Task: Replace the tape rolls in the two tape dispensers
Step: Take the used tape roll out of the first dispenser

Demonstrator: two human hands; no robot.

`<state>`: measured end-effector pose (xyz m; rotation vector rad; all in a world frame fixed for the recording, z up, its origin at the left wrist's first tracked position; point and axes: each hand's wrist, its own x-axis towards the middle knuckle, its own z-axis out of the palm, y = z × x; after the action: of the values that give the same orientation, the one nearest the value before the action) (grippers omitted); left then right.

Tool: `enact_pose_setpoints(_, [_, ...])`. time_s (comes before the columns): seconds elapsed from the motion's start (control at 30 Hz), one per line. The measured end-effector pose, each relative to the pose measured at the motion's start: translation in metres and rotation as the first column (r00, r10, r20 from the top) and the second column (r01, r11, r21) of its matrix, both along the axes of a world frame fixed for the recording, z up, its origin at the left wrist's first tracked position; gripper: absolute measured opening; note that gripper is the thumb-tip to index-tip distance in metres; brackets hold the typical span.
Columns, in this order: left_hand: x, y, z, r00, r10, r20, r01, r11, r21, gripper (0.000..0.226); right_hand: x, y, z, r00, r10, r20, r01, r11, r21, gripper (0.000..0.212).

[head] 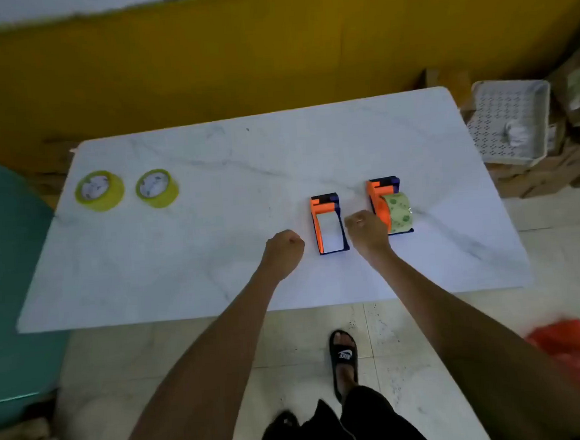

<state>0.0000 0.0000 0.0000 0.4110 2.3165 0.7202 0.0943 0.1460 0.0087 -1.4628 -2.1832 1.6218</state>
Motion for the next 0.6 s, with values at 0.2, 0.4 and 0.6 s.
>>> enact_pose_setpoints(0.2, [0.01, 0.037, -0.001, 0.954, 0.174, 0.246, -0.199, 0.977, 0.082, 0.022, -0.008, 0.004, -0.025, 0.998, 0.069, -0.008, -0.069, 0.998, 0.005, 0.033])
enact_pose_setpoints(0.4, [0.008, 0.046, -0.013, 0.89, 0.311, 0.334, -0.366, 0.924, 0.113, 0.021, -0.006, 0.005, -0.033, 0.993, 0.072, -0.089, -0.073, 0.997, -0.016, 0.025])
enact_pose_setpoints(0.6, [0.002, 0.05, -0.01, 0.824, 0.377, 0.424, -0.459, 0.882, 0.107, 0.025, -0.006, 0.005, -0.038, 0.99, 0.031, -0.14, -0.035, 0.999, -0.031, 0.01])
